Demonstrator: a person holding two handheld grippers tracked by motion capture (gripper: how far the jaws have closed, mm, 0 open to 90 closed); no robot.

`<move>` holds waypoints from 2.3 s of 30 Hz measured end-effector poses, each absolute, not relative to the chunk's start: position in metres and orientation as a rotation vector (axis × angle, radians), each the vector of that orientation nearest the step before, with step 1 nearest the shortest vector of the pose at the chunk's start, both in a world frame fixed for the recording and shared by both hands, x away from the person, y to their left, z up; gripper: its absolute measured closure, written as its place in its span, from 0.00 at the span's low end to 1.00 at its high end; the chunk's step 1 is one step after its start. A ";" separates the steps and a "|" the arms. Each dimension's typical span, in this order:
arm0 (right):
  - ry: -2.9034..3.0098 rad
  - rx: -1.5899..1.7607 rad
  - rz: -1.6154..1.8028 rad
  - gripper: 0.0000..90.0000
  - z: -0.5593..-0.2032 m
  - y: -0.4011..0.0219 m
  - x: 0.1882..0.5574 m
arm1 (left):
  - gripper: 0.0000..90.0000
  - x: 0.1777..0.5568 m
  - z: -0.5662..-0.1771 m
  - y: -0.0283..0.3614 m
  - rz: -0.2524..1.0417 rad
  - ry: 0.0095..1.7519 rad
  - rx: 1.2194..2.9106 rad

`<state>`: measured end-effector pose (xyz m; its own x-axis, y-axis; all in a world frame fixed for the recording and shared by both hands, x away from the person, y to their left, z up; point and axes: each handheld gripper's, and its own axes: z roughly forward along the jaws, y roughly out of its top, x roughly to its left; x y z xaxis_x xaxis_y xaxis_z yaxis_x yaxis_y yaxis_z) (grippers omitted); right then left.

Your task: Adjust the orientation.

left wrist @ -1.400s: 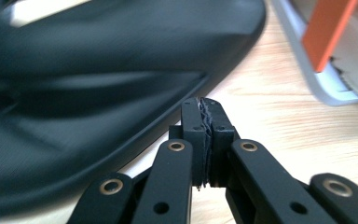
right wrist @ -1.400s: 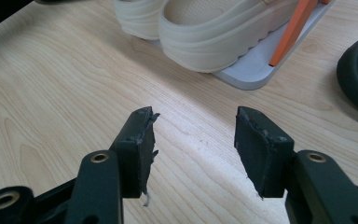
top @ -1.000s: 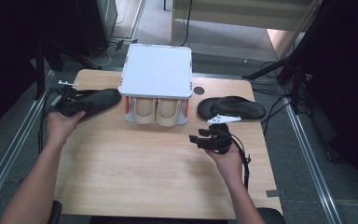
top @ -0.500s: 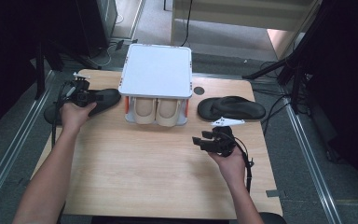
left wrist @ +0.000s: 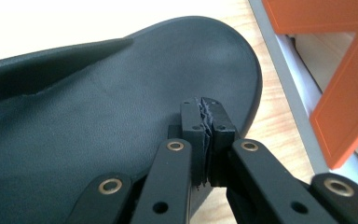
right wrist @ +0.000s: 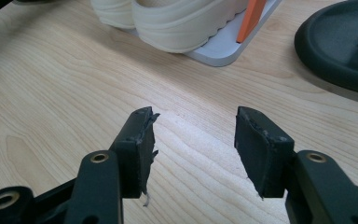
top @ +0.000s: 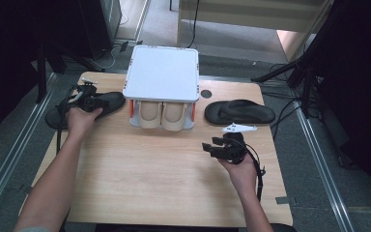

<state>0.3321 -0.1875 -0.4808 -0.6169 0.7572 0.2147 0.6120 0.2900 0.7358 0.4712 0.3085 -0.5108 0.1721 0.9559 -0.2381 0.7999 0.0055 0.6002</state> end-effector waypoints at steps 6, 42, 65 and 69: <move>2.376 1.272 1.236 0.54 -0.480 -0.189 0.333 | 0.99 0.462 -0.512 0.309 0.313 1.647 1.832; 2.423 1.213 1.281 0.54 -0.476 -0.173 0.345 | 0.98 0.366 -0.510 0.301 0.288 1.539 1.982; 2.458 1.173 1.303 0.54 -0.475 -0.161 0.354 | 0.97 0.308 -0.511 0.331 0.262 1.591 1.950; 2.457 1.168 1.307 0.54 -0.475 -0.161 0.355 | 0.96 0.300 -0.510 0.341 0.277 1.621 1.935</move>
